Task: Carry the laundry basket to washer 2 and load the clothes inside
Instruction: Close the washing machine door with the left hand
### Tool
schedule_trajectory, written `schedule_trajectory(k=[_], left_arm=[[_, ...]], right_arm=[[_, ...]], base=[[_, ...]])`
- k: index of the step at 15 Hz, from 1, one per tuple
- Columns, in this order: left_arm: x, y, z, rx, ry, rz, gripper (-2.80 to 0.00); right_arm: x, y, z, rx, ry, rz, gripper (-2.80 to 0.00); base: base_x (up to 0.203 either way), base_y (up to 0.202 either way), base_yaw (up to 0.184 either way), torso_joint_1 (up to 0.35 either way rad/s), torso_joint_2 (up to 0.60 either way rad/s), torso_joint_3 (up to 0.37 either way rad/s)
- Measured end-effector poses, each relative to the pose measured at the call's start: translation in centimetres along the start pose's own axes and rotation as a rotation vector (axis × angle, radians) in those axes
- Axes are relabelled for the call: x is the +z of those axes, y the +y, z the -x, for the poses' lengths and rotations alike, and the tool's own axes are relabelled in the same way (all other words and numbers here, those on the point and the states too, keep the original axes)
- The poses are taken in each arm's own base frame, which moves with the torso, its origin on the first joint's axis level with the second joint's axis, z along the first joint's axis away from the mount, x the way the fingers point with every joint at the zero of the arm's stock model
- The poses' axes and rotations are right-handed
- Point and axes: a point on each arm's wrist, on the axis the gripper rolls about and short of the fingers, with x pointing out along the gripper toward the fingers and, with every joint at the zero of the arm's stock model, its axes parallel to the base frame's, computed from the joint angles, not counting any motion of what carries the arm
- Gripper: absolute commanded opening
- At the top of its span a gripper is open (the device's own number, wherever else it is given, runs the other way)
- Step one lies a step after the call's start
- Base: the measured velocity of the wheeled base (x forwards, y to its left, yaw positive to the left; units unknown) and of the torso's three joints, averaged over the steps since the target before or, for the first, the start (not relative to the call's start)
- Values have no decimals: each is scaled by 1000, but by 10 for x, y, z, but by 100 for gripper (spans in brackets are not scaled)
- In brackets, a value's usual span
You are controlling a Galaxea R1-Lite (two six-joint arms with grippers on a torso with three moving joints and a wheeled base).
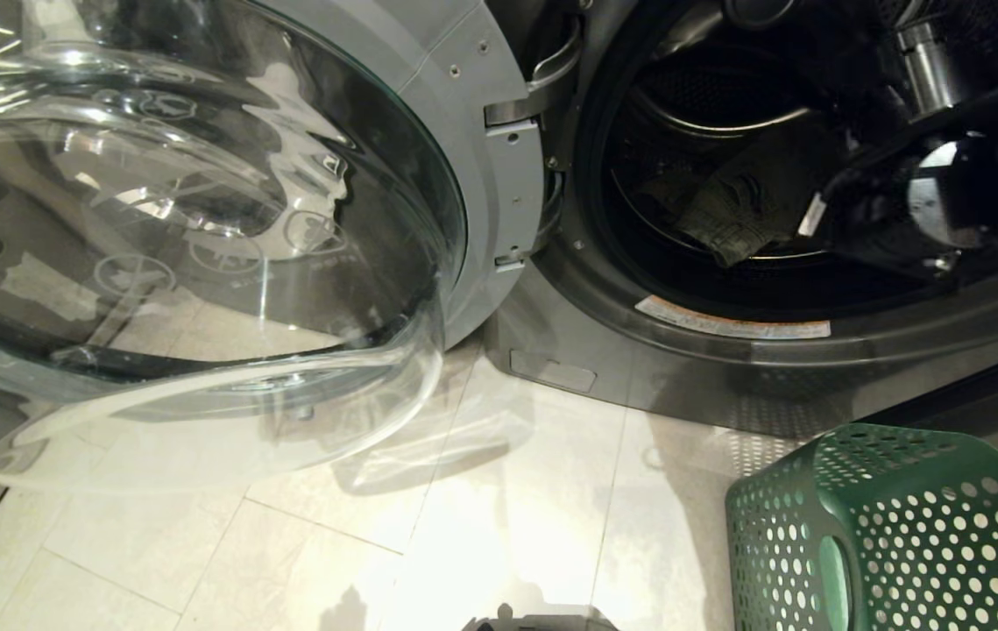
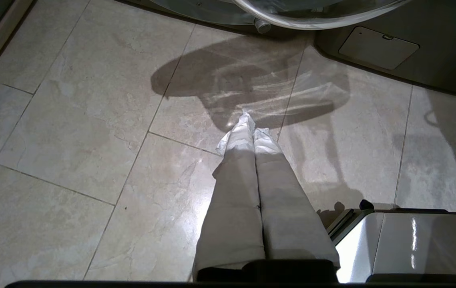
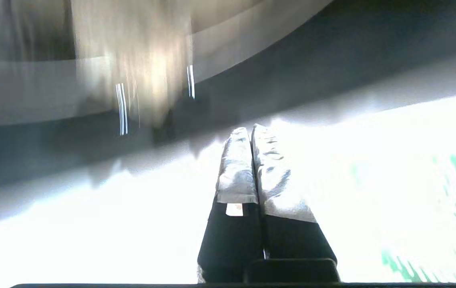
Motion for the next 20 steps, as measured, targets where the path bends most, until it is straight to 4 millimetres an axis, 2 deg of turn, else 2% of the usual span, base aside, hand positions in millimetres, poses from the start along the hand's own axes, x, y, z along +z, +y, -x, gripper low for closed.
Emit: schedule_trajectory(k=[3, 5, 7, 9, 12, 14, 16, 17, 18, 20], left_arm=[[0, 0, 0, 0, 0, 0, -280], [0, 0, 0, 0, 0, 0, -280], [0, 0, 0, 0, 0, 0, -280], [0, 0, 0, 0, 0, 1, -280], [0, 0, 0, 0, 0, 0, -280], [0, 0, 0, 0, 0, 0, -280], [0, 0, 0, 0, 0, 0, -280], [0, 0, 0, 0, 0, 0, -280], [0, 0, 0, 0, 0, 0, -280], [0, 0, 0, 0, 0, 0, -280]], right_arm=[[-42, -44, 42, 2, 263, 128, -280], [-67, -82, 65, 0, 385, 206, -280], [-78, -115, 87, 84, 473, 268, -280], [-77, -147, 104, 194, 504, 330, -280], [-74, -195, 123, 270, 447, 420, -280], [-86, -217, 147, 337, 359, 509, -280], [-107, -232, 170, 381, 263, 533, -280], [-121, -239, 175, 383, 240, 499, -280], [-131, -243, 177, 378, 206, 470, -280], [-138, -245, 173, 360, 89, 445, -280]], base=[[0, 0, 0, 0, 0, 0], [0, 0, 0, 0, 0, 0], [0, 0, 0, 0, 0, 0], [0, 0, 0, 0, 0, 0], [0, 0, 0, 0, 0, 0], [0, 0, 0, 0, 0, 0], [0, 0, 0, 0, 0, 0], [0, 0, 0, 0, 0, 0], [0, 0, 0, 0, 0, 0], [0, 0, 0, 0, 0, 0]])
